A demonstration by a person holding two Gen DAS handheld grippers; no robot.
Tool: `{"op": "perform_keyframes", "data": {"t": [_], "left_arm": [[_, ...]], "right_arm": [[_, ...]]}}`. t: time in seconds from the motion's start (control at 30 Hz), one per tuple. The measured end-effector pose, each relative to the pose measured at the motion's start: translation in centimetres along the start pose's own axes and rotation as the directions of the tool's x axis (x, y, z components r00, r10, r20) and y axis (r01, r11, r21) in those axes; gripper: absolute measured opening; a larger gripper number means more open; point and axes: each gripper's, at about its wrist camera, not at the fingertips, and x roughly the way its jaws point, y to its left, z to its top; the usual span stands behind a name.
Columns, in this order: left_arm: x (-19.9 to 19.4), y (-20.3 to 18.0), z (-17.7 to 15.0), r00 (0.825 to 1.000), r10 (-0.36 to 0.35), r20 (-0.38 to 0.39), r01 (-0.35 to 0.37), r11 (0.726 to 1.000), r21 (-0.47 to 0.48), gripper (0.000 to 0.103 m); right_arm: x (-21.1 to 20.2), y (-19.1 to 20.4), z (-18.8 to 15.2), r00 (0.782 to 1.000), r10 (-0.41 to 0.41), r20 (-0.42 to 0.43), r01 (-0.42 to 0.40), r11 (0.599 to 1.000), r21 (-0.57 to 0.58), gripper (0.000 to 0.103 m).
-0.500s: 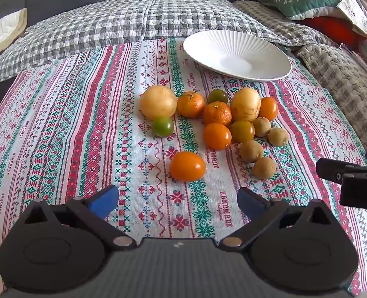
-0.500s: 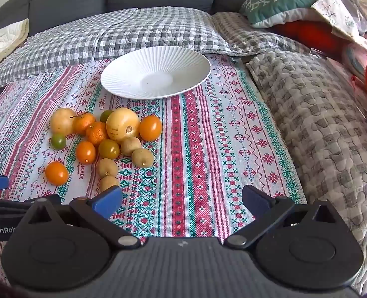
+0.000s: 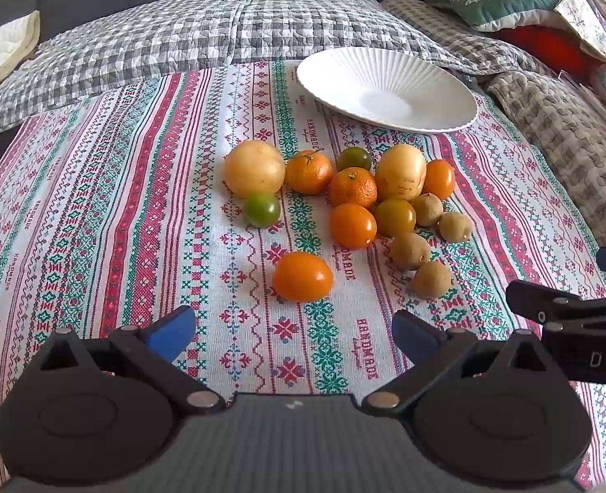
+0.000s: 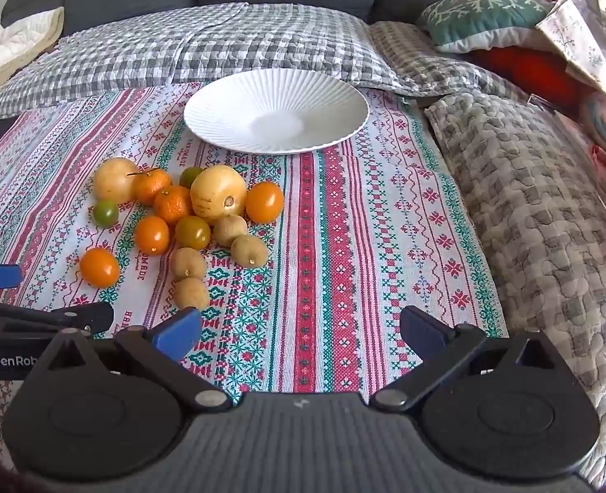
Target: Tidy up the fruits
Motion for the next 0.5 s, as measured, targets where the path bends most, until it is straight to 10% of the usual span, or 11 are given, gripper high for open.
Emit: {"op": "perform_keyframes", "data": {"t": [0.5], "left_arm": [[-0.05, -0.11, 0.05, 1.000, 0.004, -0.001, -0.004, 1.000, 0.002, 0.097]], "right_arm": [[0.27, -0.47, 0.08, 1.000, -0.019, -0.014, 0.020, 0.999, 0.032, 0.103]]}}
